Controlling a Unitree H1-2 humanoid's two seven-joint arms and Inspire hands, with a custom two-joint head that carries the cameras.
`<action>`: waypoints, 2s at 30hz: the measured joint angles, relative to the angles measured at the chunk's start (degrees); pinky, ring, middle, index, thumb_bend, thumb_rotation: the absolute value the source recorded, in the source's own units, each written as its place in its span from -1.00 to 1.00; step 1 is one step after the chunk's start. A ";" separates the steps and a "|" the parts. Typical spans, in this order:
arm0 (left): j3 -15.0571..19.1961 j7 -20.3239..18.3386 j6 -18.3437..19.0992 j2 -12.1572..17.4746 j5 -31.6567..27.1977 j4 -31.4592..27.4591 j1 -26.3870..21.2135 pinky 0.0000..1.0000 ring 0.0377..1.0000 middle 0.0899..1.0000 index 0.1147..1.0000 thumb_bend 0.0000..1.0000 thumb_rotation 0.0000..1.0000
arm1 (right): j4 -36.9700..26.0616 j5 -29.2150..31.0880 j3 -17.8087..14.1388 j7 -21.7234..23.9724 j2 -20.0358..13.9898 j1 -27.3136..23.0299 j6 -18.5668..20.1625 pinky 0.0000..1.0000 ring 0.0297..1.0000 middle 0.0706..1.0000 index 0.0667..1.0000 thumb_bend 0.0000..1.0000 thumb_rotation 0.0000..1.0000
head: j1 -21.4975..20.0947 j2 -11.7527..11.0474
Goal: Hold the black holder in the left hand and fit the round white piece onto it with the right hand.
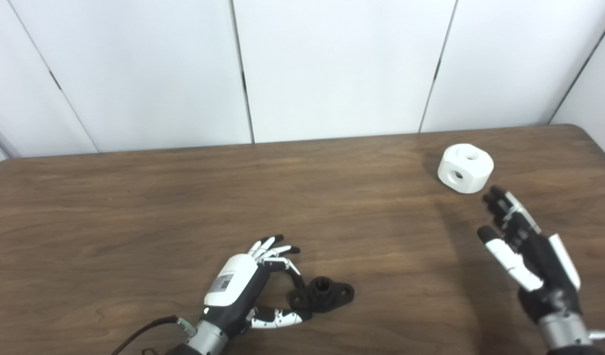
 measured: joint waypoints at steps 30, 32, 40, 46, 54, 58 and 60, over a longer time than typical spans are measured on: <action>1.51 0.27 -4.22 1.88 -1.94 2.13 -0.09 1.00 0.90 0.66 -0.15 0.02 -0.88 | 15.40 -27.97 8.30 5.59 -15.11 -22.10 13.05 0.70 0.92 0.84 0.87 0.75 -0.16 | -8.09 -3.60; 1.51 0.28 -4.30 1.93 -1.96 2.14 -0.09 1.00 0.90 0.66 -0.15 0.02 -0.88 | 17.11 -29.66 9.70 6.18 -15.16 -23.81 13.99 0.73 0.94 0.85 0.87 0.75 -0.15 | -8.09 -3.78; 1.60 0.34 -4.68 2.05 -2.32 2.45 -0.15 1.00 0.90 0.66 -0.15 0.02 -0.88 | 24.09 -37.72 13.00 10.84 -15.12 -31.23 15.50 0.63 0.87 0.75 0.82 0.84 -0.08 | -8.36 -3.78; 1.65 0.33 -4.72 2.08 -2.35 2.35 -0.12 1.00 0.90 0.66 -0.15 0.02 -0.88 | 28.30 -41.44 14.42 13.85 -14.79 -34.85 15.52 0.62 0.88 0.77 0.81 0.89 -0.07 | -8.09 -3.25; 1.68 0.23 -4.36 2.06 -2.36 2.08 0.01 1.00 0.89 0.65 -0.15 0.03 -0.88 | 33.07 -44.48 16.41 16.40 -14.72 -39.15 15.52 0.60 0.88 0.76 0.79 0.91 -0.07 | -7.57 -2.64; 1.72 0.23 -4.09 2.05 -2.36 1.78 0.24 1.00 0.89 0.65 -0.15 0.03 -0.88 | 33.46 -49.83 15.85 21.30 -14.37 -40.44 15.51 0.58 0.88 0.70 0.74 0.93 -0.06 | -7.30 -2.37; 1.73 0.24 -3.91 2.01 -2.35 1.61 0.35 1.00 0.89 0.65 -0.15 0.03 -0.88 | 33.50 -53.92 14.10 24.74 -13.20 -41.15 15.52 0.58 0.90 0.71 0.72 0.93 -0.11 | -7.22 -2.20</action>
